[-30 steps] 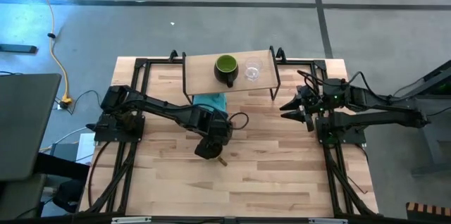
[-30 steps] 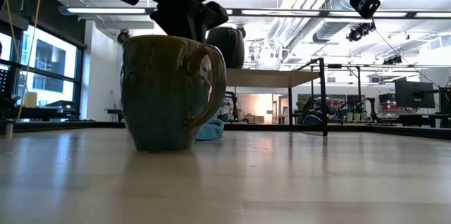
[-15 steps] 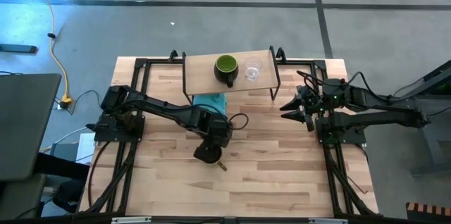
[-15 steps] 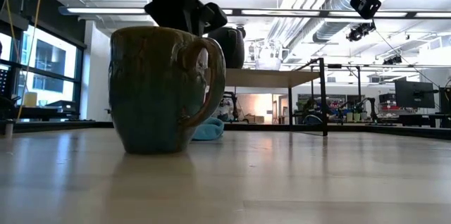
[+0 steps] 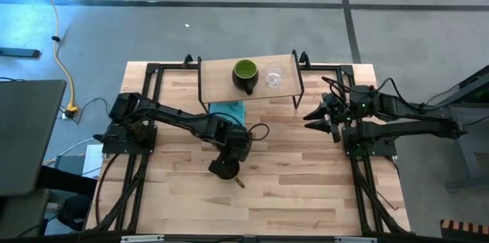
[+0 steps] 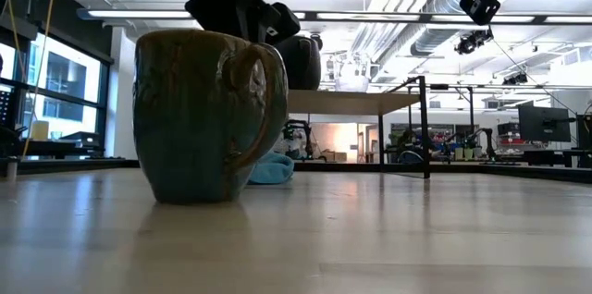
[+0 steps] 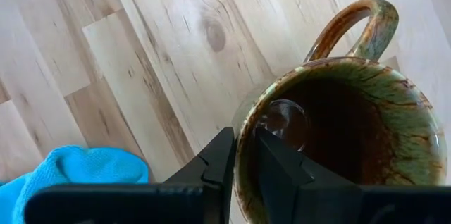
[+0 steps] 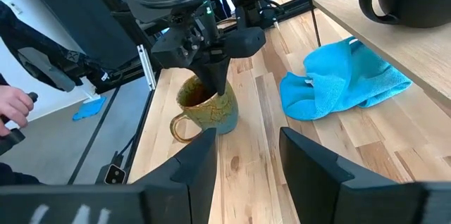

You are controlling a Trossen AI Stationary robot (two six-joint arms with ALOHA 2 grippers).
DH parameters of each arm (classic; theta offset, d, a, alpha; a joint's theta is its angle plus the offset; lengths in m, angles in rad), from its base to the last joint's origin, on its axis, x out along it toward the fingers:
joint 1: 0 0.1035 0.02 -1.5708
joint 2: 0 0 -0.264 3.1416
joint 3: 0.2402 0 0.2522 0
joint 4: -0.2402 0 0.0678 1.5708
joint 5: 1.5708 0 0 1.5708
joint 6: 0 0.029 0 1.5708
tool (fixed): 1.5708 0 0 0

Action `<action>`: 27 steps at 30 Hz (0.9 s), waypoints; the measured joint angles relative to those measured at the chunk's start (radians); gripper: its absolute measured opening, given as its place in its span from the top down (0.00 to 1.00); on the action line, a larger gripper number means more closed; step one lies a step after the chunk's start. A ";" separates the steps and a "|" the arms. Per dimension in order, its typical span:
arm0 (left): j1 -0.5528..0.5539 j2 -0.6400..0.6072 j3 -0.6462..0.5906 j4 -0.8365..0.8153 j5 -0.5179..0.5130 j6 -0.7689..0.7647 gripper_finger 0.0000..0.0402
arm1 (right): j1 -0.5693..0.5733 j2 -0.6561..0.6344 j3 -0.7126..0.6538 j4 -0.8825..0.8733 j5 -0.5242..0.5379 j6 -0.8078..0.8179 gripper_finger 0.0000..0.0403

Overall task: Stack small to large cups/mugs on shelf
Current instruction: Put the green mug on the shelf

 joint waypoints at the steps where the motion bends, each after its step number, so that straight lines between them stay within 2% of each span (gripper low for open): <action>1: 0.000 0.000 0.000 0.000 0.000 -0.001 0.88 | 0.000 0.000 0.000 0.000 0.000 0.000 0.64; 6: 0.006 0.000 0.000 -0.001 0.002 -0.024 0.84 | 0.000 0.000 0.000 0.000 0.000 0.000 0.64; 10: 0.008 0.000 0.000 -0.001 0.013 -0.045 0.70 | 0.000 0.000 0.000 0.000 0.000 0.000 0.64; 14: 0.005 0.000 0.000 -0.002 -0.030 -0.050 0.56 | 0.000 0.000 0.000 0.000 0.000 0.000 0.64; 18: 0.006 0.000 0.000 -0.002 -0.044 -0.094 0.46 | 0.000 0.000 0.000 0.000 0.000 0.002 0.64; 23: 0.006 0.000 0.000 -0.038 -0.040 -0.221 0.43 | 0.000 0.000 0.000 0.000 0.000 0.001 0.64; 27: 0.006 0.000 0.000 -0.095 0.009 -0.370 0.45 | 0.000 0.000 0.000 -0.001 0.000 -0.002 0.64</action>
